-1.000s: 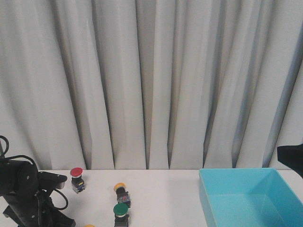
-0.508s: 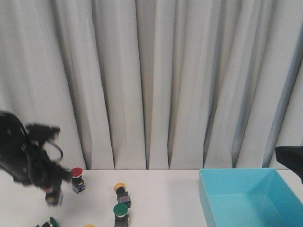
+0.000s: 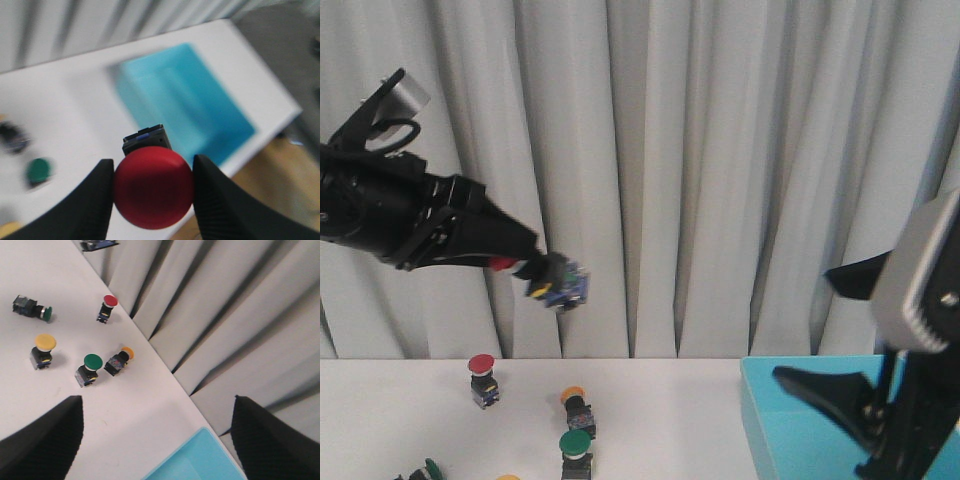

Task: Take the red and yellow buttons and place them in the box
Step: 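Lift the red button with the left gripper toward the right gripper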

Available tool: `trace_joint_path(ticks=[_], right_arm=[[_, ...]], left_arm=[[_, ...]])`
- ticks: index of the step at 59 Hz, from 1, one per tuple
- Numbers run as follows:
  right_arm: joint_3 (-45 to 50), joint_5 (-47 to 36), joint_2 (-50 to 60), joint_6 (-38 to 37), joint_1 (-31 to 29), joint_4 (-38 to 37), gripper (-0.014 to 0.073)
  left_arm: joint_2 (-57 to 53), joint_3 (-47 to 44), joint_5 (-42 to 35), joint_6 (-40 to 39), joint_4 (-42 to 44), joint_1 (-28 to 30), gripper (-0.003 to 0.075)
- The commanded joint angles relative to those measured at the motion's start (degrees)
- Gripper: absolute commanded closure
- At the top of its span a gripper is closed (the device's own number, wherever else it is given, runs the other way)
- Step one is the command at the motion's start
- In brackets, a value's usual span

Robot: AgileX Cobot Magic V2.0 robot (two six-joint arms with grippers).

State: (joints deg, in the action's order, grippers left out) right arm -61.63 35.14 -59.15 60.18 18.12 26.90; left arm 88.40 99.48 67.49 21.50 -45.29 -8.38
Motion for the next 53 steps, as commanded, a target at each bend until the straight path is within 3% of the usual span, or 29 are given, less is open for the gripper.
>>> trace_joint_path(ticks=[1,9,25,47,53], right_arm=[[-1.99,-3.88,-0.69,2.89,2.15,1.12,0.0015],[-1.99,-5.61,-1.97,4.91,4.35,-0.47,0.0015],[-1.94,-12.99,-2.34,5.48,6.61,-6.3,0.0015],[-1.79,-16.22,-5.35,7.08,6.61,-6.91,0.0015],[-1.79,-17.08,-5.47,8.54,6.61,-6.91,0.0015]], left_arm=[[-1.84,1.61,-1.02,2.44,-10.5,-1.25,0.0724],[-1.84,1.61,-1.63,2.17,-10.63,-3.75,0.072],[-1.84,1.61,-8.21,-8.2,-10.75,-8.67,0.0716],[1.01,1.61,-14.95,-15.85,-10.73,-15.55,0.0709],[3.87,1.61,-15.22,-21.85,-10.88,-17.06,0.0705]])
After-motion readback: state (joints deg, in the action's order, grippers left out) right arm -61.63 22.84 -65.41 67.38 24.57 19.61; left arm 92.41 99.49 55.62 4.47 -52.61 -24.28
